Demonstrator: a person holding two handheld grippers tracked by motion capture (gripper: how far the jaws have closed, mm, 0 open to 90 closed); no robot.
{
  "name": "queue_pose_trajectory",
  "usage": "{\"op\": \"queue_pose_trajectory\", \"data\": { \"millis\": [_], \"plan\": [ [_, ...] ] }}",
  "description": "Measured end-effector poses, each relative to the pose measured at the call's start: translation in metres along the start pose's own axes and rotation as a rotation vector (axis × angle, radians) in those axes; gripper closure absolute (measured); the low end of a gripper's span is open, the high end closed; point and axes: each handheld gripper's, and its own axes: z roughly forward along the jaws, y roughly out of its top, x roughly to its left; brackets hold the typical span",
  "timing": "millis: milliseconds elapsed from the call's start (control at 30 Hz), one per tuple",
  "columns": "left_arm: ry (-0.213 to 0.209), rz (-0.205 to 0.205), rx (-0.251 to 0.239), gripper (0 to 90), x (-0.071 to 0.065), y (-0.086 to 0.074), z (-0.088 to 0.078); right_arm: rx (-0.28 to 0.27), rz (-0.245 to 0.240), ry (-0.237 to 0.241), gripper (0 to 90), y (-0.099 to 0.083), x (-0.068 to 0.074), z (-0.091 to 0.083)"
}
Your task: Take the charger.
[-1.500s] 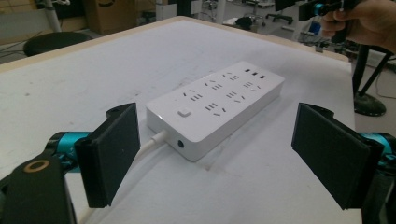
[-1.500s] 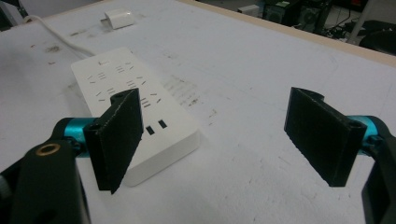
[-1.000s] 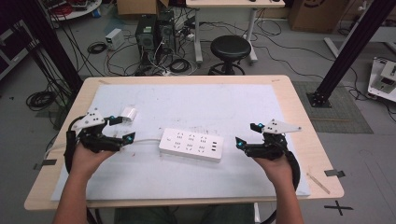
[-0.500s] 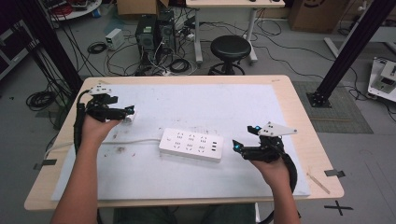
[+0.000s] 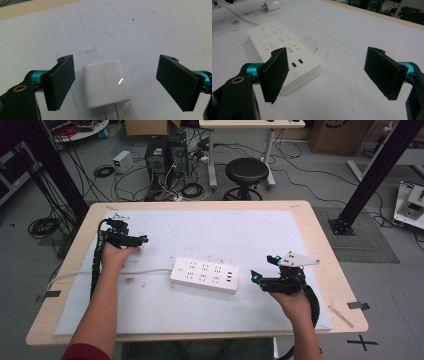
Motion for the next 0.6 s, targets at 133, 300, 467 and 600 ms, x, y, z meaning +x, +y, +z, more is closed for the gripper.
{"op": "queue_pose_trajectory", "data": {
  "millis": [133, 300, 467, 600],
  "plan": [
    [0.021, -0.001, 0.036, 15.5, 0.002, -0.005, 0.01, -0.003, 0.001, -0.009, 20.1, 0.0, 0.0, -0.003],
    [0.03, -0.001, 0.075, 15.5, 0.005, -0.012, 0.017, -0.012, -0.006, -0.009, 20.1, 0.002, 0.001, -0.004],
    [0.035, -0.01, 0.084, 15.9, 0.007, -0.017, 0.021, -0.002, -0.002, -0.007, 20.1, 0.002, 0.003, -0.005],
    [0.031, -0.013, 0.094, 17.2, 0.008, -0.018, 0.021, -0.004, -0.009, -0.008, 20.1, 0.003, 0.004, -0.006]
  ]
}}
